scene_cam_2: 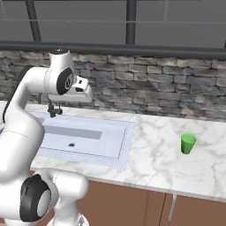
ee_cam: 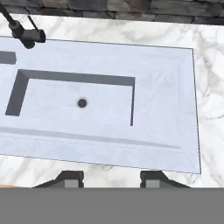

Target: Place the pot in the left basin and the cup in the right basin of the sink.

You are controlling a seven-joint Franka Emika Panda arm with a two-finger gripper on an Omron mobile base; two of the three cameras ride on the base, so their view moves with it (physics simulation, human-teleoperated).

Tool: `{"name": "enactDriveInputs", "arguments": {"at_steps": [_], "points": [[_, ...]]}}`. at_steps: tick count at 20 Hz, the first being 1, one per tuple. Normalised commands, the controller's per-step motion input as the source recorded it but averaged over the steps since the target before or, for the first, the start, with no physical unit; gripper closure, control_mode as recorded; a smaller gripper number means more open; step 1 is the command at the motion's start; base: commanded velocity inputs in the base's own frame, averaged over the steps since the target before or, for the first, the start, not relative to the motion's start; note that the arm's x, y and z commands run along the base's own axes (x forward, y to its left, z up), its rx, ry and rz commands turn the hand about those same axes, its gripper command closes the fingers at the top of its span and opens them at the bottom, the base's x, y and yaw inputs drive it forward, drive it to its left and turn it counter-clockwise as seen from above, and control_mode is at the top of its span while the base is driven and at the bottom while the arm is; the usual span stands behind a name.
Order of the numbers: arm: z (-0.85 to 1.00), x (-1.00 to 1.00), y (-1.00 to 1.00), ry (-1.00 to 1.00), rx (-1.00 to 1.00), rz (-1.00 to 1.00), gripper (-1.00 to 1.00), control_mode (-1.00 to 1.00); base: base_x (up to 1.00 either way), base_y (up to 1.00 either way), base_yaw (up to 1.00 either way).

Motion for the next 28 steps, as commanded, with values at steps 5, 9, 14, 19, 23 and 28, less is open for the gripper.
{"name": "enactDriveInputs", "arguments": {"at_steps": [5,9,14,19,23,28], "points": [[0.00,0.00,-0.17,0.00,0.00,0.00,-1.00,-1.00,0.00,0.00,0.00],[0.00,0.00,-0.74,0.01,0.00,-0.01,-1.00,-1.00,0.00,0.00,0.00],[0.00,0.00,-0.78,0.08,0.00,-0.09,-1.00,-1.00,0.00,0.00,0.00],[-0.01,0.03,-0.85,0.11,0.00,-0.10,-1.00,-1.00,0.00,0.00,0.00],[-0.02,0.08,-0.87,0.10,0.00,-0.06,-1.00,-1.00,0.00,0.00,0.00],[-0.09,0.16,-0.88,0.11,0.00,-0.01,-1.00,-1.00,0.00,0.00,0.00]]}}
